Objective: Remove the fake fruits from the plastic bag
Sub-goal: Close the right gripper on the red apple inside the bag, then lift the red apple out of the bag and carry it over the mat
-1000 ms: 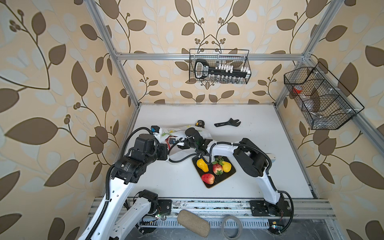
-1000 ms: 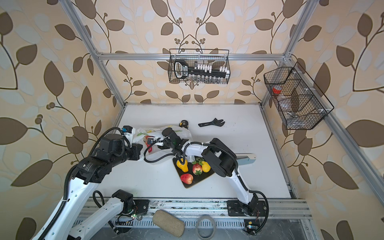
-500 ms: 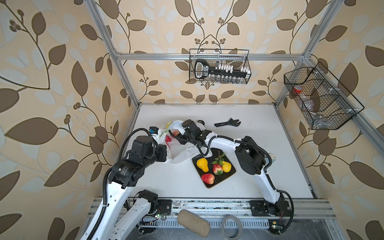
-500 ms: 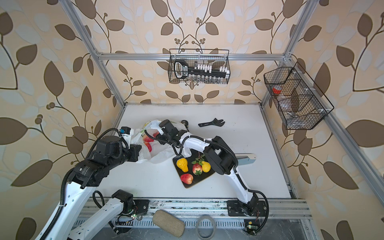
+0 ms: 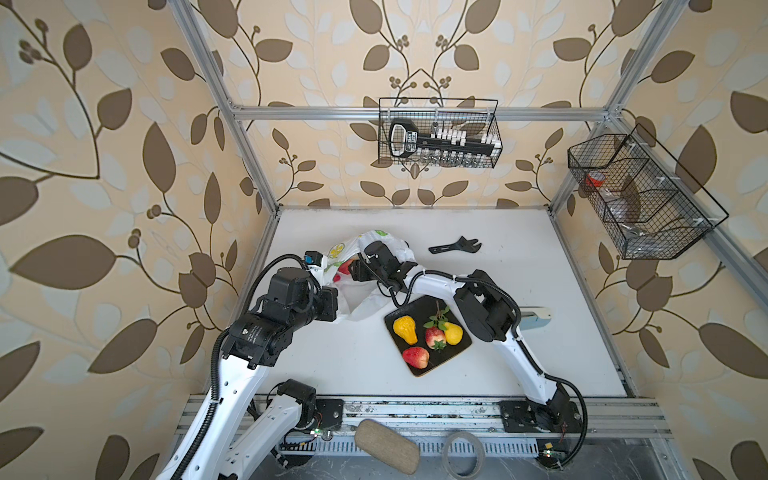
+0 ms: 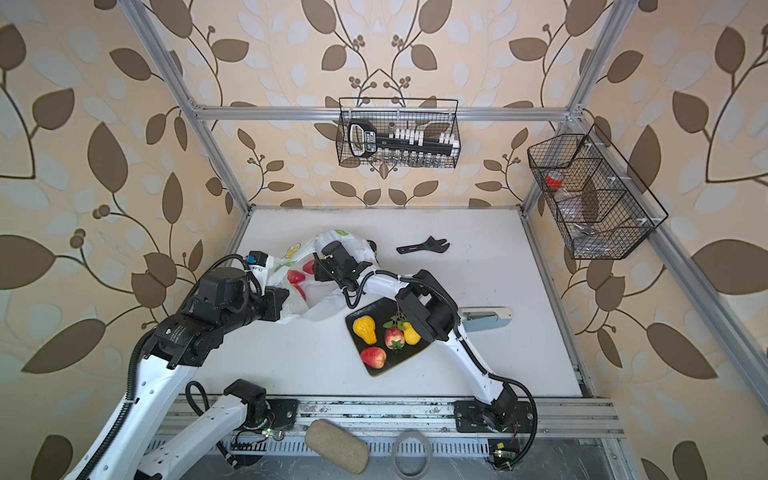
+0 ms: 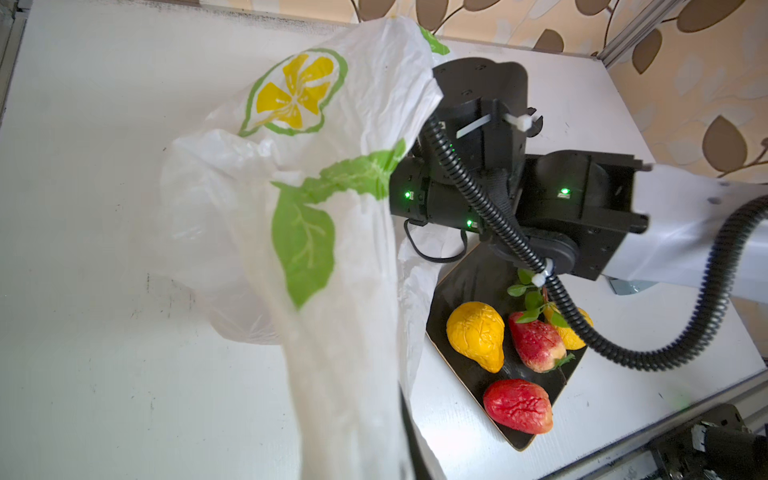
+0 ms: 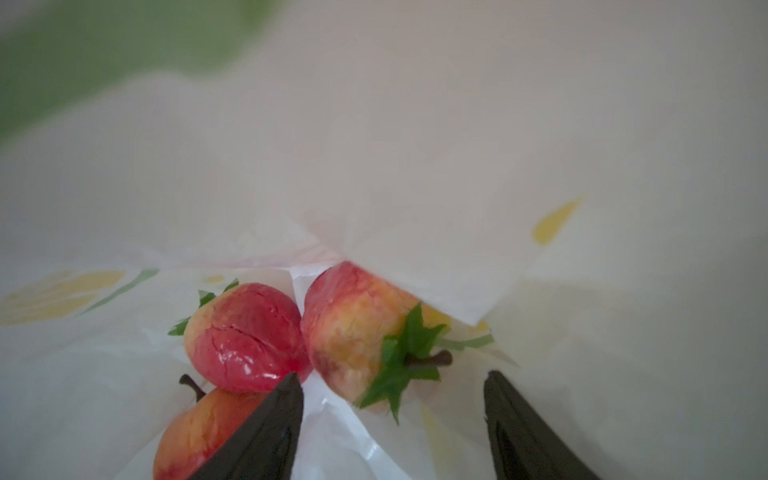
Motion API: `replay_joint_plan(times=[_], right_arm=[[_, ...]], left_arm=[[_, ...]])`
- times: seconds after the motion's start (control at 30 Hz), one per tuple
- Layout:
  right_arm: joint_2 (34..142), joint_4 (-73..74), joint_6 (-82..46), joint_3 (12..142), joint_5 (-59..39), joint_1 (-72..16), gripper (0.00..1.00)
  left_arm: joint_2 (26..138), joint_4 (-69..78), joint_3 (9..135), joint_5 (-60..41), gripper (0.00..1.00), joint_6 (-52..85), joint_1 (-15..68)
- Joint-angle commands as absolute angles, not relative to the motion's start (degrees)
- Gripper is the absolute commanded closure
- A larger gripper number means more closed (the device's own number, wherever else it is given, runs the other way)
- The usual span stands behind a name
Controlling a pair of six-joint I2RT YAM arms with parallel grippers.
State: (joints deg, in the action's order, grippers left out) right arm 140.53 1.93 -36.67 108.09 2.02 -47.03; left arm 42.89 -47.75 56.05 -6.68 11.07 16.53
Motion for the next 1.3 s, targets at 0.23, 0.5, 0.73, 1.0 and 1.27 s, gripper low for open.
replay_joint_plan(times=[0.23, 0.5, 0.73, 1.0, 1.27], right_arm=[[145.48, 5.7, -44.09, 114.27, 2.29, -48.29, 0.27], [149.92, 2.02, -46.99, 119.53, 6.57, -48.58, 0.23], [154.33, -2.88, -46.92, 125.33, 7.91, -49.48, 0.33], [149.77, 0.3, -45.08, 120.23, 7.08, -49.31, 0.58], [136.93, 8.5, -39.34, 106.12, 1.61, -49.32, 0.67]], left_arm=[[44.27, -43.77, 53.92, -12.09, 1.0, 12.06, 16.69], [44.58, -42.81, 54.38, -14.23, 1.0, 12.84, 16.7], [44.14, -41.66, 54.44, -14.64, 1.0, 14.27, 16.71], [43.08, -40.92, 52.22, -7.19, 1.0, 21.25, 16.68], [41.4, -42.58, 52.21, 2.49, 1.0, 28.88, 16.7]])
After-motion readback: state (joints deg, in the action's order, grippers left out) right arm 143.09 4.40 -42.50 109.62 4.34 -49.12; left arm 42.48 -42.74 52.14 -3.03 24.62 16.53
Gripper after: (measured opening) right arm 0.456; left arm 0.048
